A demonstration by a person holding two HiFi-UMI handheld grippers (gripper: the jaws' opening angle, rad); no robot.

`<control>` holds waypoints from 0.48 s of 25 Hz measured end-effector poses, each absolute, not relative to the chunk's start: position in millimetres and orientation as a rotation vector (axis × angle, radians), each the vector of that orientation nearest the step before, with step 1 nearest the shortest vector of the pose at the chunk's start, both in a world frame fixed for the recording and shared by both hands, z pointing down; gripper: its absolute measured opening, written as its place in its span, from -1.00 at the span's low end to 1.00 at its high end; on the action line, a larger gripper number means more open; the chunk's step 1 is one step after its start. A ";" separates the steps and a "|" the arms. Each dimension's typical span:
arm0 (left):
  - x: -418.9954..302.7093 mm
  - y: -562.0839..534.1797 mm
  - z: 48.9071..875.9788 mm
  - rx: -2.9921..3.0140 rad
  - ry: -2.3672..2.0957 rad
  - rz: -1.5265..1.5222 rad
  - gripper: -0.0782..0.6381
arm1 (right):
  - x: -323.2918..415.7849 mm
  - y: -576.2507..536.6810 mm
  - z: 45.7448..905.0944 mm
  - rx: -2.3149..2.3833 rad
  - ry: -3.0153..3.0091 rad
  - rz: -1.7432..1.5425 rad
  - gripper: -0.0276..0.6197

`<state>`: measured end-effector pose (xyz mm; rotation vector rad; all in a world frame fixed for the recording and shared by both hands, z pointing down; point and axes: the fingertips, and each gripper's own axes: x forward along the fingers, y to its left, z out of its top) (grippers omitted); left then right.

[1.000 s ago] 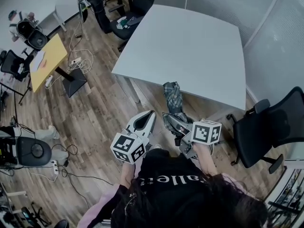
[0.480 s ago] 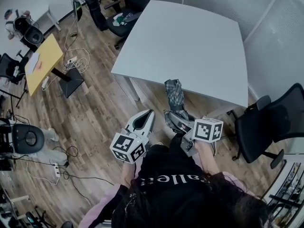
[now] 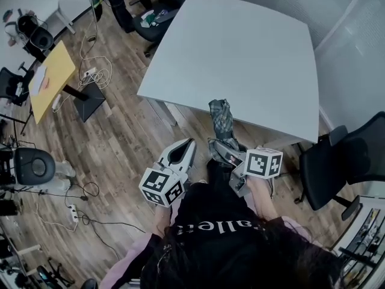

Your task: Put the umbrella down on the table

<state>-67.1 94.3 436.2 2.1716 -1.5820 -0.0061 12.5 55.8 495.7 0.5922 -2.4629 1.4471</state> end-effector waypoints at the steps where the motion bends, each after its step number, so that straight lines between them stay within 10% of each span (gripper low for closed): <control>1: -67.9 85.6 437.4 2.169 -1.581 0.000 -0.71 | 11.5 46.4 497.3 0.593 -2.461 1.451 -0.25; 12: -65.3 -27.3 441.1 2.174 -1.569 0.035 -0.71 | 11.1 -71.6 509.2 0.616 -2.438 1.431 -0.25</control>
